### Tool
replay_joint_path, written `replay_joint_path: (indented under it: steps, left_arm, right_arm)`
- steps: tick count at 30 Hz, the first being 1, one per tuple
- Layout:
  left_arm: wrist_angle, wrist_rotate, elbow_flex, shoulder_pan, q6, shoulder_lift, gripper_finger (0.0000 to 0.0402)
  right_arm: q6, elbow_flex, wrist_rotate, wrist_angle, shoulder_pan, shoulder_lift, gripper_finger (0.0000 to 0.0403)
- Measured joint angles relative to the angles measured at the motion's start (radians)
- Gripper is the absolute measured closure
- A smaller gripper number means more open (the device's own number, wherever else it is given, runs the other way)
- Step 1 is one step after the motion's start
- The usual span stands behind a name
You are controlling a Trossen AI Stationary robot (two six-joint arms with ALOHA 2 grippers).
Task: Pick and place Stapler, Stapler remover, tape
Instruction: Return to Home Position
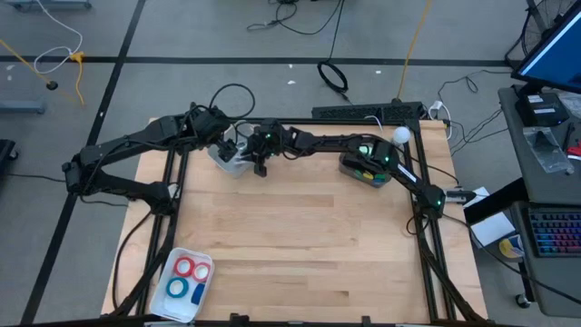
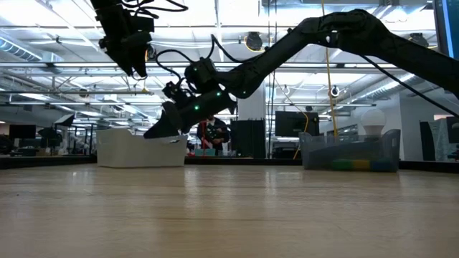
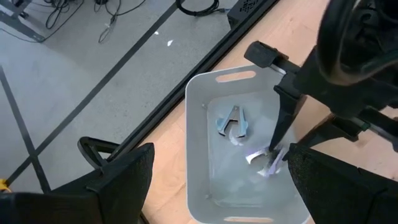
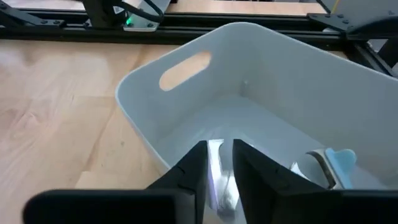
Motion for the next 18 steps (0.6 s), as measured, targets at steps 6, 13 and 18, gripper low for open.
replay_joint_path:
  steps: [6,13,18]
  left_arm:
    - [0.000,0.009,0.000,0.000,0.040,0.000,0.0036]
    - [0.027,0.060,-0.001,0.008,-0.017,-0.030,0.0037]
    - [0.124,0.104,-0.081,-0.001,-0.049,-0.151,0.0037]
  right_arm:
    - [-0.005,-0.003,-0.003,-0.103,0.000,-0.125,0.0315]
    - [-0.116,-0.074,0.068,-0.345,-0.023,-0.403,0.0326]
    - [-0.129,-0.349,0.260,-0.325,-0.053,-0.656,0.0346]
